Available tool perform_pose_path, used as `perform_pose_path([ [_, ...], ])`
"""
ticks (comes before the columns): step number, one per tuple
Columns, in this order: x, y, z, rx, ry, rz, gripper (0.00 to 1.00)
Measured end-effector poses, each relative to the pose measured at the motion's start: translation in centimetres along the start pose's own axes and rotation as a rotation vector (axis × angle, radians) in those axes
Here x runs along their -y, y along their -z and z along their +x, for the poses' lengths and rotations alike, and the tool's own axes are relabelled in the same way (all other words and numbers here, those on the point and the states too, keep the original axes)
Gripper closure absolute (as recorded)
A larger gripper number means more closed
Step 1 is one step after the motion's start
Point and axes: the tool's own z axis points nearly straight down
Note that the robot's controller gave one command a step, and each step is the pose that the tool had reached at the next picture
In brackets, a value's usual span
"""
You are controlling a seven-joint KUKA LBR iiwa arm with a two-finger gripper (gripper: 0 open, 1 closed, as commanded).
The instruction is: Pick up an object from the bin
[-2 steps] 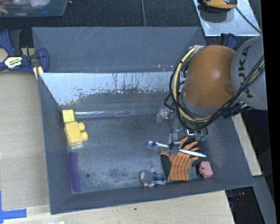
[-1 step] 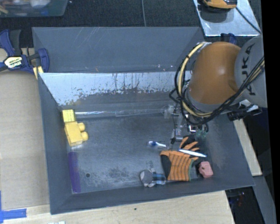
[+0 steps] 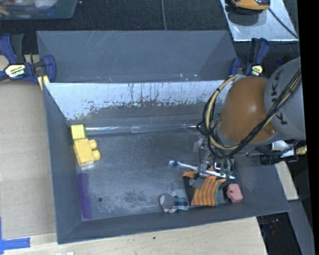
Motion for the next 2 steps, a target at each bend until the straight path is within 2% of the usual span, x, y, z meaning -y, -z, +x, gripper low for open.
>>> perform_pose_path([
  [1, -5.14, -2.61, 1.95, 0.011, 0.034, -0.007, 1.0],
  [2, -5.13, -2.62, 1.95, 0.011, 0.032, -0.007, 1.0],
])
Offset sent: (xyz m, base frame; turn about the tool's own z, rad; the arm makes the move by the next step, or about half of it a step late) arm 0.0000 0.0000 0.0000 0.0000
